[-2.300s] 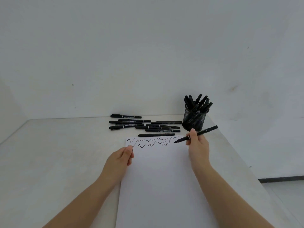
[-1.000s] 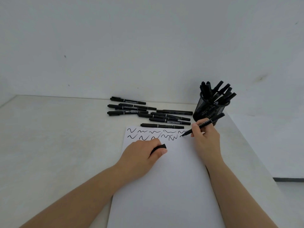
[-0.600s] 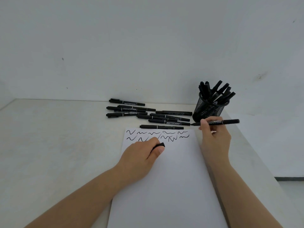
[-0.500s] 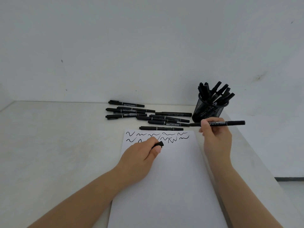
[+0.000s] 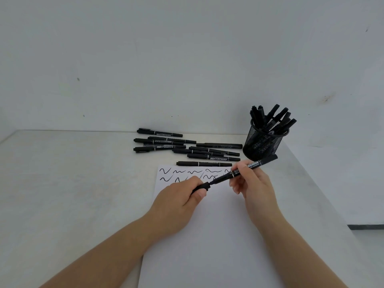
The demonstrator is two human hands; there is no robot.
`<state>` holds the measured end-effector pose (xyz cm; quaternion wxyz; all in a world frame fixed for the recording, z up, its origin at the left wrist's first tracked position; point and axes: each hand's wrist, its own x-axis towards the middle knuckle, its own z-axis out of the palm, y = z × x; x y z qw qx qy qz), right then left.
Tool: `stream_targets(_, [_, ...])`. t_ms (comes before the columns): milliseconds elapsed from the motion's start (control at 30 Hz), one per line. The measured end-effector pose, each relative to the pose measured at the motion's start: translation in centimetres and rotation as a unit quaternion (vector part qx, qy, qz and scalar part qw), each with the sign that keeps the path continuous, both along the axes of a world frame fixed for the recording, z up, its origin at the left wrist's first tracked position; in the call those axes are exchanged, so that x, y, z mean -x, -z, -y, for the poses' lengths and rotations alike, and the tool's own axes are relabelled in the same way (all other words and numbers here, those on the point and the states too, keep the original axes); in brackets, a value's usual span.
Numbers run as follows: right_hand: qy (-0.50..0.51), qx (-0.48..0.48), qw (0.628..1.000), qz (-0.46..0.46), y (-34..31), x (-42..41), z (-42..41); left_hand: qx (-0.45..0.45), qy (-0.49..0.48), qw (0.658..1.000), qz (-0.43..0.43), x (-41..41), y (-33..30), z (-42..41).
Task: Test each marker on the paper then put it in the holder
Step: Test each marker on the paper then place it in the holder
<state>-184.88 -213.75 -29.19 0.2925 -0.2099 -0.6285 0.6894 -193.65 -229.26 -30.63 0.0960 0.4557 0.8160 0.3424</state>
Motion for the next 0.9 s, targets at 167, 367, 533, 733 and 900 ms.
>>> stream_targets(167, [-0.039,-0.022,0.999,0.011,0.0,-0.1,1.0,-0.012,0.002,1.000,0.013,0.0,0.0,0.0])
stream_targets(367, [-0.098,-0.033,0.994,0.019,0.0,0.0,1.6,-0.090,-0.018,0.989,0.112,0.1,-0.5,0.1])
stream_targets(533, [-0.127,-0.009,0.992,0.004,0.3,0.0,1.6,-0.102,-0.015,0.986,0.132,0.0,-0.5,0.3])
stream_targets(733, [-0.146,0.021,0.989,-0.004,1.3,0.2,1.9,-0.094,-0.008,0.990,0.106,0.2,-0.3,0.5])
stream_targets(900, [-0.156,0.004,0.988,-0.010,1.3,0.4,2.0,-0.093,0.008,0.987,0.131,0.6,-0.4,0.6])
